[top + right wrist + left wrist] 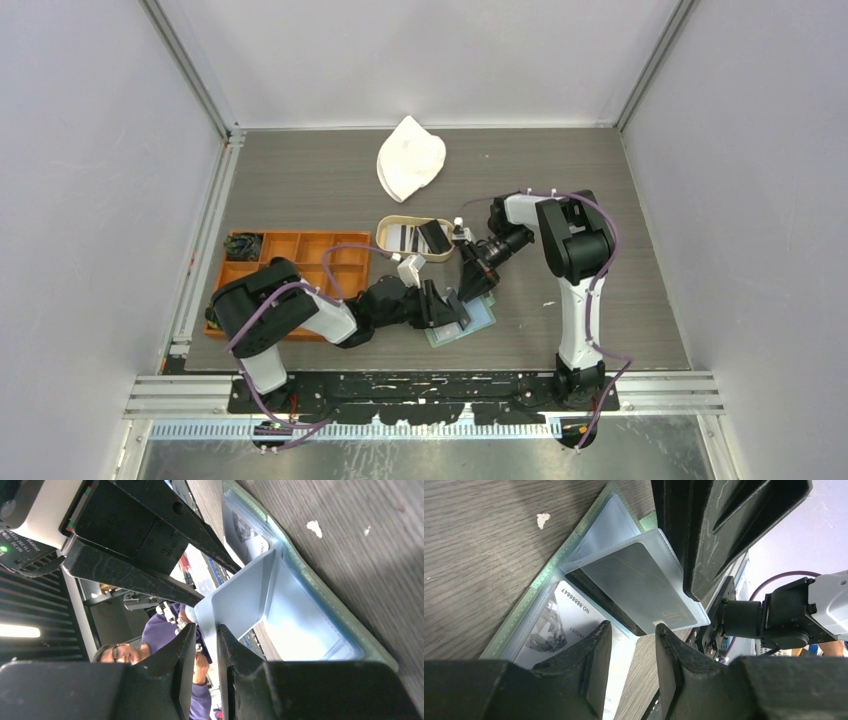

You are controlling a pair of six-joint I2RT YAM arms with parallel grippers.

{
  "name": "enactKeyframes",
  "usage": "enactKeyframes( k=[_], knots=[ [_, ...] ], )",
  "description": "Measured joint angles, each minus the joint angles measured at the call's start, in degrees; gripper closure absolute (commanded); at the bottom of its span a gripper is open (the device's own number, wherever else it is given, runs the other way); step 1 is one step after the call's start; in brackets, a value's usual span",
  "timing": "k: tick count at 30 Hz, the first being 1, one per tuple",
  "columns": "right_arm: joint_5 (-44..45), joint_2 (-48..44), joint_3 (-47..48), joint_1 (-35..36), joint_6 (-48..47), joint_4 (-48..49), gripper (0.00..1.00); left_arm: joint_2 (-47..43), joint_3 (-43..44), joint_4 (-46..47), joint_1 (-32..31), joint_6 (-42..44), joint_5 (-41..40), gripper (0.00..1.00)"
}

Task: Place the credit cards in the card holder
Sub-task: Insert the credit card into the card holder.

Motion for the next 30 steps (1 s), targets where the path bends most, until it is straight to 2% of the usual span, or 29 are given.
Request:
enactKeyframes(
  k=[11,21,26,30],
  knots=[
    [1.1,-2.2,-0.4,4.2,3.3,4.4,0.66,-4.6,-3.3,-1.8,1.0,0.1,-0.3,0.65],
    [2.3,-3.0,-0.5,8.1,3.6,6.2,0.66,-13.6,-4.0,-12.0,1.2,2.1,-3.3,0.67],
    [5.0,-6.6,-2.8,8.2,6.9,11.9,0.71,-22.1,-4.3,-21.0,1.2,3.8,-6.3,0.69],
    [8.9,-9.7,-5.0,9.0,10.4,17.1,0.78,-30.5,-4.9,-27.5,1.2,4.9,-8.8,0.71]
  ],
)
